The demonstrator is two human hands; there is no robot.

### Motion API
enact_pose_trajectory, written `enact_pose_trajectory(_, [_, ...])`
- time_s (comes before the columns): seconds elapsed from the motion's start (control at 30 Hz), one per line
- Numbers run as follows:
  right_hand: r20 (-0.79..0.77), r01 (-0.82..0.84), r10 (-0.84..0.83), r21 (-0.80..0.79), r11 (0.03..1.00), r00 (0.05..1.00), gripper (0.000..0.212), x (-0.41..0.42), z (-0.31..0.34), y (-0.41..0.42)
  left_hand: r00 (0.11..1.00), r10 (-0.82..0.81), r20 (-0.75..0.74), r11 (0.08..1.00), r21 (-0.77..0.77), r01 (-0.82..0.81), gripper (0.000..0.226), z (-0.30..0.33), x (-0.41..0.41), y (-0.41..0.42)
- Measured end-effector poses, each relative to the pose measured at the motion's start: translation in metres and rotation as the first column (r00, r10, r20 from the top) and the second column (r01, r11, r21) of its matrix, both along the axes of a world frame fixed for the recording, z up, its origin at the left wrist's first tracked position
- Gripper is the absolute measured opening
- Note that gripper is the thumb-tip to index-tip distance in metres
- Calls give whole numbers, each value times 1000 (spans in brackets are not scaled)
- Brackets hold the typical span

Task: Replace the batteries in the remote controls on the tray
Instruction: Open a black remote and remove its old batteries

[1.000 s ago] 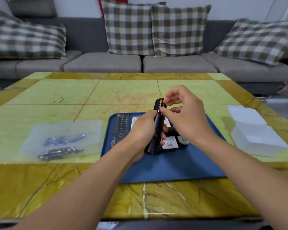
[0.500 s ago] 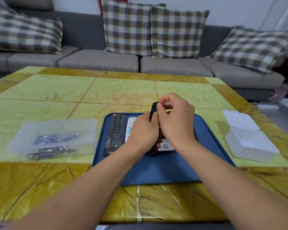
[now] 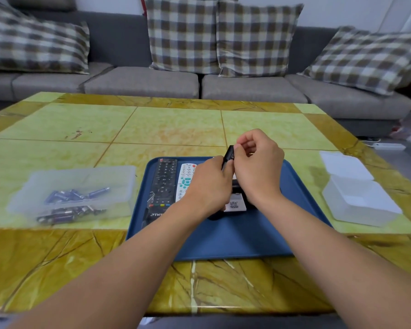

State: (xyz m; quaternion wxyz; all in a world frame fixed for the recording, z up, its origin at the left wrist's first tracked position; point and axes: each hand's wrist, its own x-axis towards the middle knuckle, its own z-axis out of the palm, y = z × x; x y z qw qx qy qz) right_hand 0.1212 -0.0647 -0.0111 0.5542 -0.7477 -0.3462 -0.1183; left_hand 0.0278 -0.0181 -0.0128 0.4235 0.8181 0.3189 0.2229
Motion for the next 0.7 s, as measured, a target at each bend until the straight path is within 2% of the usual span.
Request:
enact_pose_trajectory(0.37, [-49, -52, 53, 9, 999, 997, 15, 6, -6, -11, 1000, -8, -10, 997, -79, 7, 35, 2, 12, -14])
enact_pose_trajectory(0.53, [4, -35, 35, 48, 998, 999, 15, 4, -6, -10, 1000, 6, -4, 998, -65, -7, 35, 2, 13, -11])
enact_pose_trajectory(0.7, [41, -12, 11, 9, 1000, 999, 12, 1, -7, -8, 999, 39, -13, 999, -3, -39, 38, 2, 11, -11])
